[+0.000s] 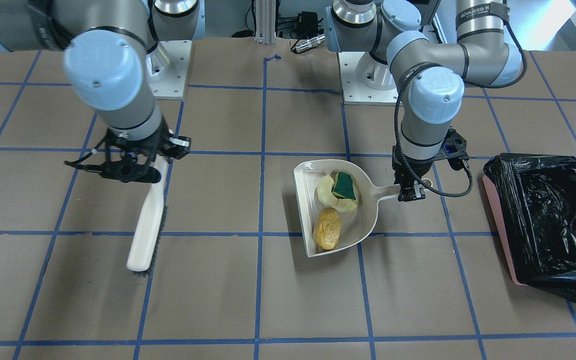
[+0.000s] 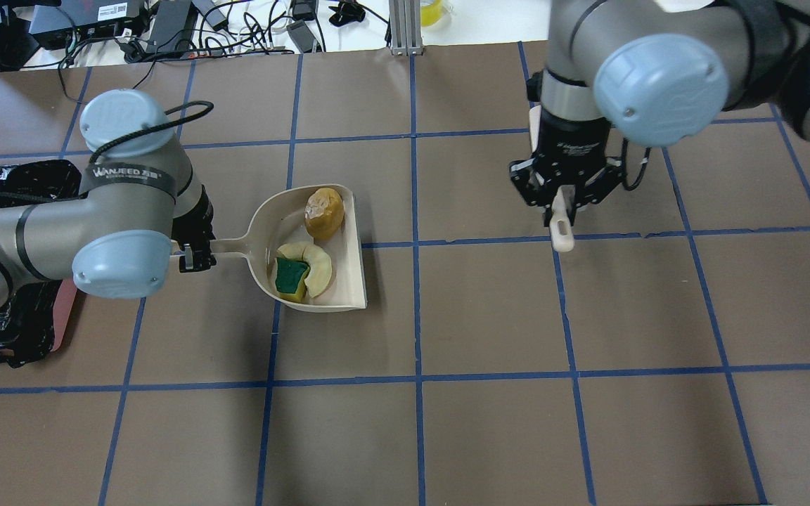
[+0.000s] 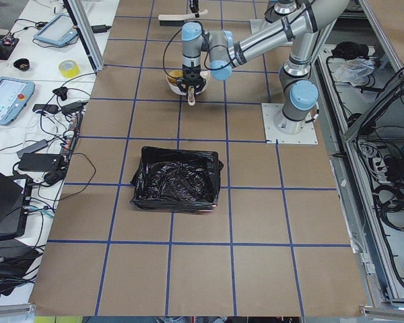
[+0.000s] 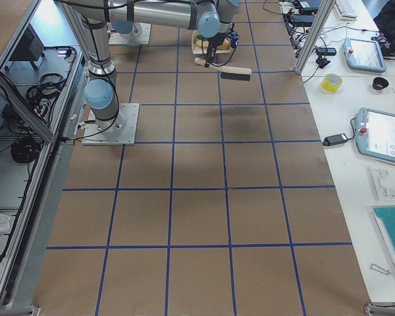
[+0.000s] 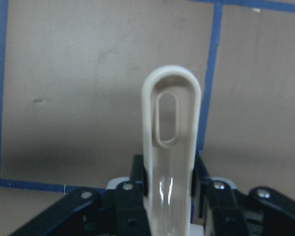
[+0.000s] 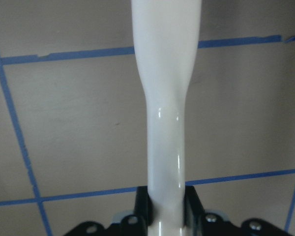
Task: Sweep and dump trash into bin
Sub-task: 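Carry the dustpan to the black bin with left gripper while right withdraws brush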
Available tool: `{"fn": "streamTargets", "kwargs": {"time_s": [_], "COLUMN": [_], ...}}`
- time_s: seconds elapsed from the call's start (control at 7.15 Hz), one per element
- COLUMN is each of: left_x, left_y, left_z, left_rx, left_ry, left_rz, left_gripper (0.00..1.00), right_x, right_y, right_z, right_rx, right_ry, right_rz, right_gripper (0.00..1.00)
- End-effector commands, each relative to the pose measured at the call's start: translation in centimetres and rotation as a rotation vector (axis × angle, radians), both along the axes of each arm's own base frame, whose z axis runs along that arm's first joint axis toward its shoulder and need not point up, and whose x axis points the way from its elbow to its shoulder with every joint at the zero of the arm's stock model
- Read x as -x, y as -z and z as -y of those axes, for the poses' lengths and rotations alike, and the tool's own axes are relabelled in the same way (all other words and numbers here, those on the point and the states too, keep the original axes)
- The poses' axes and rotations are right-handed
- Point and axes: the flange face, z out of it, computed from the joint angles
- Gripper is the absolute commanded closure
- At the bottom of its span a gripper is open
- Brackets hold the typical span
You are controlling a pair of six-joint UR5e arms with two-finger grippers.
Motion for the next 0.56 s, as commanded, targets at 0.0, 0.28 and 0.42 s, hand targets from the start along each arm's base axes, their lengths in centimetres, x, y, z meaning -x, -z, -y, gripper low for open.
{"fn": "streamTargets", "kwargs": {"time_s": [0.0,0.28,0.42], "left_x": [-3.9,-10.9,-16.1], "left_y": [-5.7,-9.0,-10.5], "left_z": [3.8,5.3,4.8], "left_rx": [0.054,0.14,0.131], "left_ry": [-0.084,-0.121,-0.076], "left_rz": [-0.141,-0.218,-0.206], "left_gripper": [1.0,1.0,1.0], "right_x": [11.9,19.5,20.8], "right_y": [1.2,4.8,5.4], "right_z": [3.6,5.6,6.0], "right_rx": [-0.029,-0.058,-0.042], "right_ry": [-0.024,-0.132,-0.139], "right_rz": [-0.016,0.01,0.008], "right_gripper": [1.0,1.0,1.0]}}
